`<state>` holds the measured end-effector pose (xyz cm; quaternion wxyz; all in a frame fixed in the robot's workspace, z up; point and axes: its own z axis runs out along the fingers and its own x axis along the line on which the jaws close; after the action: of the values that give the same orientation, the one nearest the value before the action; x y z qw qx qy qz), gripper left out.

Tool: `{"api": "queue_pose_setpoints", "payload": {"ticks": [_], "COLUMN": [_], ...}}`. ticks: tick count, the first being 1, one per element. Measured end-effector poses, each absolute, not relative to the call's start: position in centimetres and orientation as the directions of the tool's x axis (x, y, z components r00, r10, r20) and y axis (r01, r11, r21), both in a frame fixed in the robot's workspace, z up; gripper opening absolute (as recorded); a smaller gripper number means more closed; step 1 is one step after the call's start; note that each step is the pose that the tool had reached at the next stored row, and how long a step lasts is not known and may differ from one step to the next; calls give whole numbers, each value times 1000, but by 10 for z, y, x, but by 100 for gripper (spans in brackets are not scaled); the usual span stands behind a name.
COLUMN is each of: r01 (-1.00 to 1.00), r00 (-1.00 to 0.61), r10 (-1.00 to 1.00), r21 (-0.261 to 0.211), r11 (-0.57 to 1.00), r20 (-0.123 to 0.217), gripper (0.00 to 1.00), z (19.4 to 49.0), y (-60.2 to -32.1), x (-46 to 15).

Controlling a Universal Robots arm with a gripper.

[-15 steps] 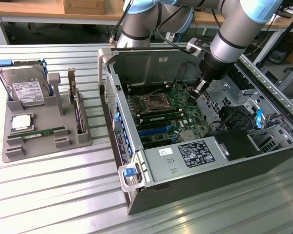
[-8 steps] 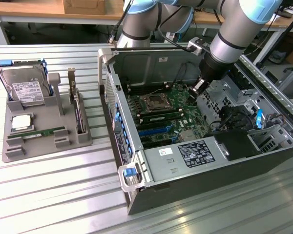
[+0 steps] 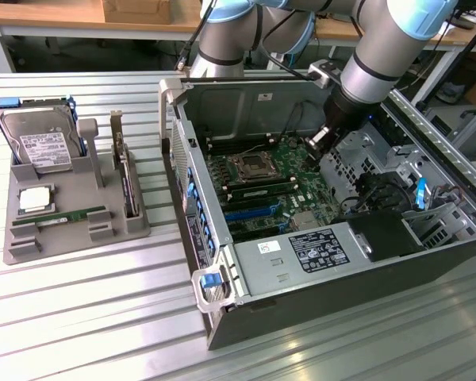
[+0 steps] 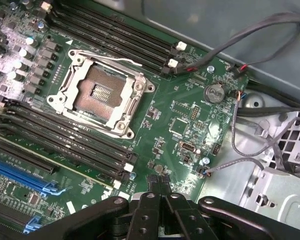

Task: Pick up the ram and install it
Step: 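Press down the ram until it locks into place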

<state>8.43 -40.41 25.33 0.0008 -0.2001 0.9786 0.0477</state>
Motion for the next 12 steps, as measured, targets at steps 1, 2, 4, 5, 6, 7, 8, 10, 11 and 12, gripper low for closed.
{"api": "queue_pose_setpoints", "payload": {"ticks": [1,2,4,5,6,7,8,10,11,12], "r01": [-381,-360,-324,-307,-294,-275,-262,-234,-211,-192], "r00": [-924,-933,-946,-952,-956,-962,-965,-972,-977,-981], "r10": [-381,-359,-324,-306,-294,-274,-261,-233,-210,-191], "r21": [93,93,93,93,93,93,93,93,93,93], "r11": [920,928,941,947,951,957,961,968,973,977], "r20": [-21,-21,-21,-21,-21,-21,-21,-21,-21,-21], "gripper": [10,10,10,10,10,10,10,10,10,10], "z": [253,253,253,253,253,253,253,252,252,252], "y": [-404,-404,-404,-404,-404,-404,-404,-404,-404,-404], "x": [84,84,84,84,84,84,84,84,84,84]}}
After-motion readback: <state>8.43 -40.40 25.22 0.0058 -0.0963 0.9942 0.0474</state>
